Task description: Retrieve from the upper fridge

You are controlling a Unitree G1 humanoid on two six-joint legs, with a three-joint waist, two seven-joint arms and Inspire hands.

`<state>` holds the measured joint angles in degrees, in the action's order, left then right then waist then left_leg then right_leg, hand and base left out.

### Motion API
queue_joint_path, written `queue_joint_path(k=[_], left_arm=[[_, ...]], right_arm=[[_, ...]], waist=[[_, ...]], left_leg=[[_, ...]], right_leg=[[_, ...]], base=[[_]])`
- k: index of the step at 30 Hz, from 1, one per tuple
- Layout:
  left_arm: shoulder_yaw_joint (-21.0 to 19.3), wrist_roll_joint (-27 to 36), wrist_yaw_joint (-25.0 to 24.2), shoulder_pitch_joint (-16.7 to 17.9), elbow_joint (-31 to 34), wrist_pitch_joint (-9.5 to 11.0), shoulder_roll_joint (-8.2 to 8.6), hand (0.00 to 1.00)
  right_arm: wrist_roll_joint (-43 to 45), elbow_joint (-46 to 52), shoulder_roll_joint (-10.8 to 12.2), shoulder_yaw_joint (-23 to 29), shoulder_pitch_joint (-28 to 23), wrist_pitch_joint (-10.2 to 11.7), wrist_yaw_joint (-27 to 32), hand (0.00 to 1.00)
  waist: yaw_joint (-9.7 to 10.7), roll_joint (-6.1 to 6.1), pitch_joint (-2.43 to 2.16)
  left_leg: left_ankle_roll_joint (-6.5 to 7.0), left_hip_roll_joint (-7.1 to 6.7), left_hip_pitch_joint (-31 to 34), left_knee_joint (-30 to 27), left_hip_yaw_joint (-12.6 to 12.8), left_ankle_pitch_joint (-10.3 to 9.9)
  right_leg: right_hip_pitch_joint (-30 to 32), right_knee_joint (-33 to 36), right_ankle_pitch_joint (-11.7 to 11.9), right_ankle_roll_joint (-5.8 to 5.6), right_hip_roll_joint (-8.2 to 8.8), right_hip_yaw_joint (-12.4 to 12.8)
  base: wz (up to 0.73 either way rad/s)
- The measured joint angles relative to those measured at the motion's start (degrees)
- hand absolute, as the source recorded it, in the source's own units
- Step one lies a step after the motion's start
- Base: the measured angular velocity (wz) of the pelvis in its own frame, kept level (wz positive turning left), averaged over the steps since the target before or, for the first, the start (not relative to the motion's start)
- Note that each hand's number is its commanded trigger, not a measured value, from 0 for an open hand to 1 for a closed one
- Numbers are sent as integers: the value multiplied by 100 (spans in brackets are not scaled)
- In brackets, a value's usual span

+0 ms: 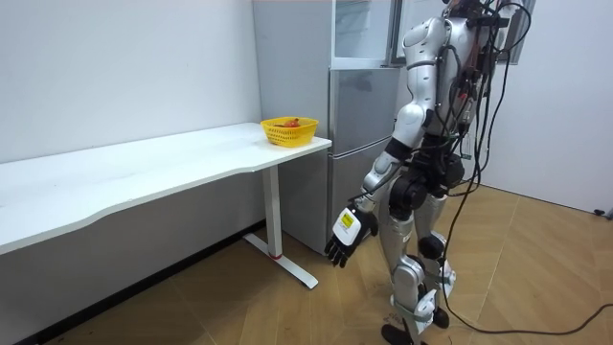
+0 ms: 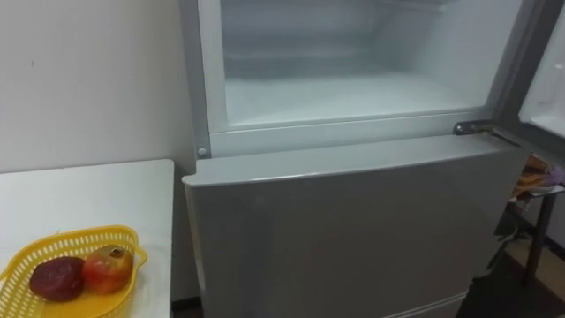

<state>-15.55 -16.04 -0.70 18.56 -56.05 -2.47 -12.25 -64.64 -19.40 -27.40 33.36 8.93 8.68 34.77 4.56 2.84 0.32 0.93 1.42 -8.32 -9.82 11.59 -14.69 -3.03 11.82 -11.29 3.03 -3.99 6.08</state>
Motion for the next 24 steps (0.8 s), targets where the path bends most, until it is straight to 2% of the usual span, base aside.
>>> queue_joint_path(k=[16,24], left_arm=[[12,-165,15,4,-1,-11,-94,0],[1,-169,14,9,-22,7,-101,0]], right_arm=[[-46,0,-113,128,219,4,639,0],[-582,-43,-264,389,226,71,801,0]], waist=[[-7,2,2],[2,-33,-4]], left_leg=[[0,-3,-5,22,-4,0],[0,-3,-1,21,-28,0]], right_leg=[[4,-2,2,-1,-7,-1],[1,2,2,-1,-3,-41]], base=[[0],[1]])
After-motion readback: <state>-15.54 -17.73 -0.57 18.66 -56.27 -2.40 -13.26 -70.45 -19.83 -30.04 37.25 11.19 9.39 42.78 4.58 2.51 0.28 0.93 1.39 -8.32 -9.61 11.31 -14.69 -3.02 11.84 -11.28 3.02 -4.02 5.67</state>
